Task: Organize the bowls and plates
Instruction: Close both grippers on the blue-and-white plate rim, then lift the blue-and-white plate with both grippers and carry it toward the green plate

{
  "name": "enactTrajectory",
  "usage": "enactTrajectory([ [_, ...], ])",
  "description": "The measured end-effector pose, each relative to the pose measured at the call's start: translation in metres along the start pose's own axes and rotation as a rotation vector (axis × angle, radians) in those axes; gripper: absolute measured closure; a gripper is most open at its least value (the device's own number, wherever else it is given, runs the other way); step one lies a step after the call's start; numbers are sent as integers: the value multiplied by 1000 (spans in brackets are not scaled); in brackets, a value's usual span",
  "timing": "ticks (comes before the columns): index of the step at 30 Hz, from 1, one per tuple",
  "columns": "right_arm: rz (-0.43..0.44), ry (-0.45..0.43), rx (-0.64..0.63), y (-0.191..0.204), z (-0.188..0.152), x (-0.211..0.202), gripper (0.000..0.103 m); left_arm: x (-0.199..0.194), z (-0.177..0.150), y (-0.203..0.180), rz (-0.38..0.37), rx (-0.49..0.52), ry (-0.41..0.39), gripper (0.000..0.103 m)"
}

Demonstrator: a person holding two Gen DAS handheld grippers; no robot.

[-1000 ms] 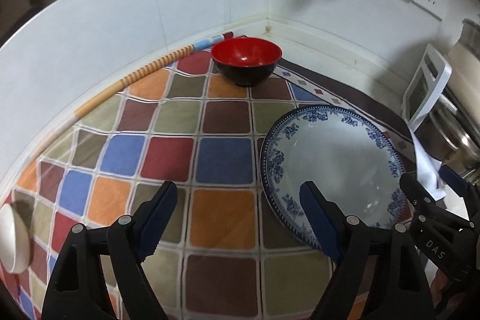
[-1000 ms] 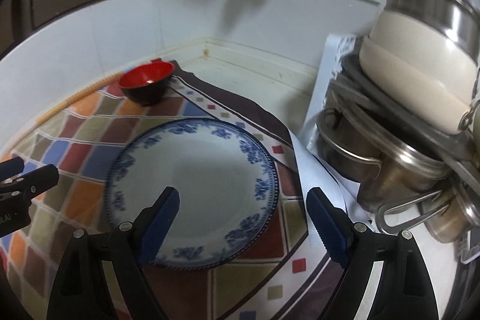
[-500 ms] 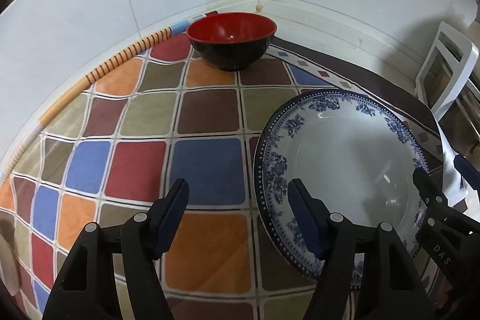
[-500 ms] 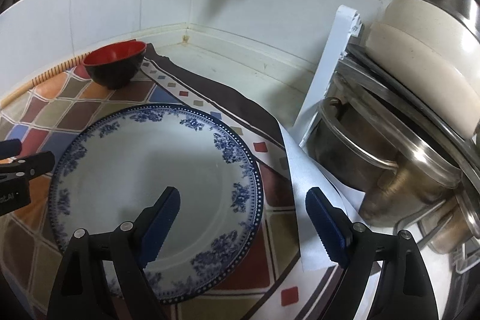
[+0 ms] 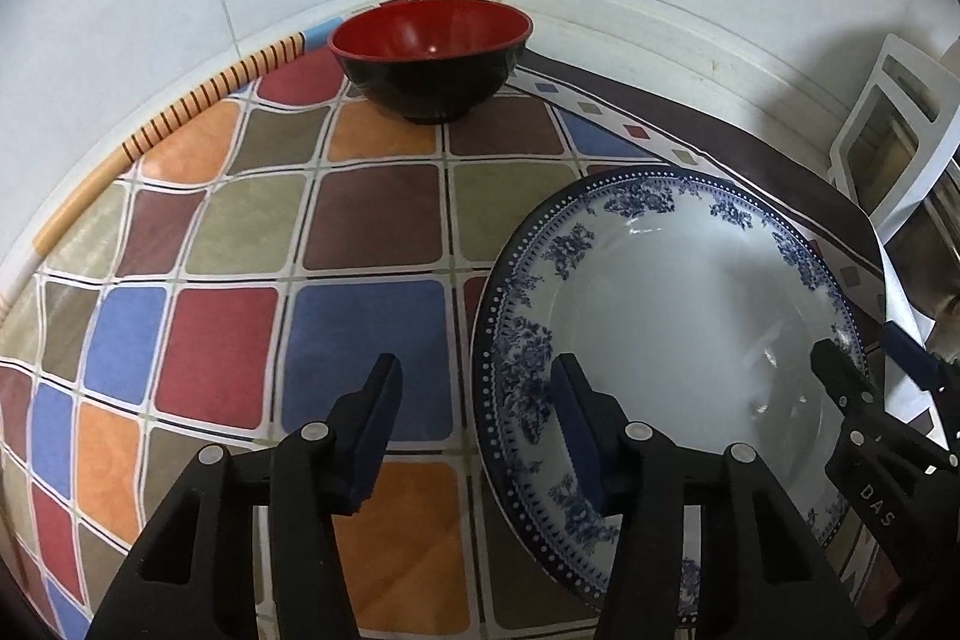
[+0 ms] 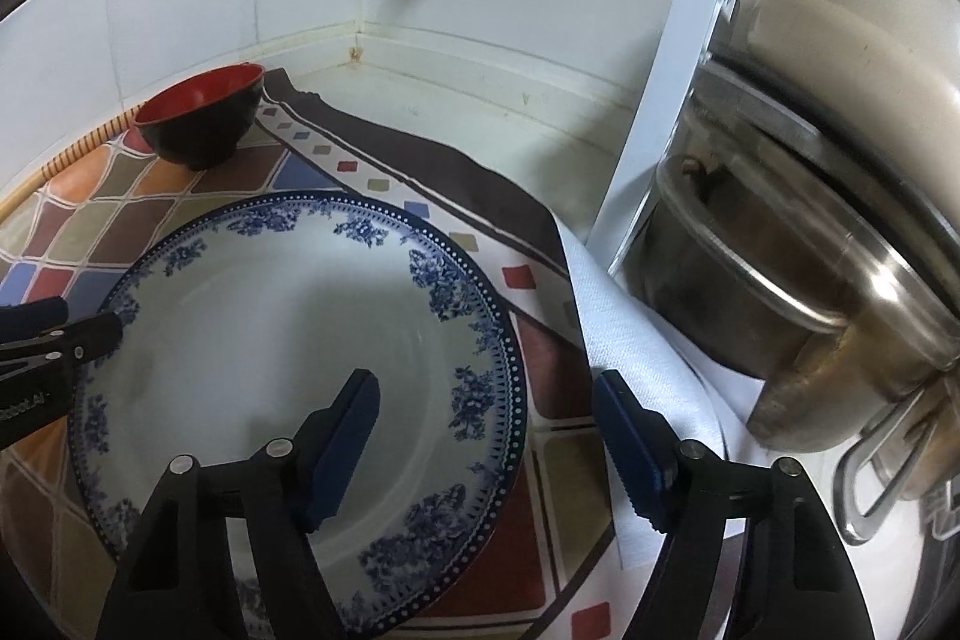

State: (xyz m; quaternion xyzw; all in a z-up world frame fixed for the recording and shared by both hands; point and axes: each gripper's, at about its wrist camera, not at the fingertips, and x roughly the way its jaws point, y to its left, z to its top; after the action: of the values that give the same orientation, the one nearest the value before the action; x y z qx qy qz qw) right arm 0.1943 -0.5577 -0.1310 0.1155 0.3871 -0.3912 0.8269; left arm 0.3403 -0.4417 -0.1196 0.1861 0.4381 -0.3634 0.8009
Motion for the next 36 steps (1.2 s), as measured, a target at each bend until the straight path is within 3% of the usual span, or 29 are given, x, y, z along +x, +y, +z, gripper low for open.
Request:
enactTrajectory([
  [6, 46, 47, 37, -3, -1, 9, 39, 3, 0, -3, -19, 1, 6, 55],
  [10, 85, 60, 75, -7, 0, 11, 45, 7, 0, -5, -61, -7, 26, 64],
  [17, 94, 71, 94, -11, 2, 13, 64, 7, 1, -8, -51, -4, 18, 67],
  [26, 105, 63, 65, -8, 1, 2, 65, -4, -5, -3, -37, -34, 4, 67],
  [36, 141, 29, 23, 3, 1, -31, 65, -50, -24, 16, 5, -93, -29, 68],
])
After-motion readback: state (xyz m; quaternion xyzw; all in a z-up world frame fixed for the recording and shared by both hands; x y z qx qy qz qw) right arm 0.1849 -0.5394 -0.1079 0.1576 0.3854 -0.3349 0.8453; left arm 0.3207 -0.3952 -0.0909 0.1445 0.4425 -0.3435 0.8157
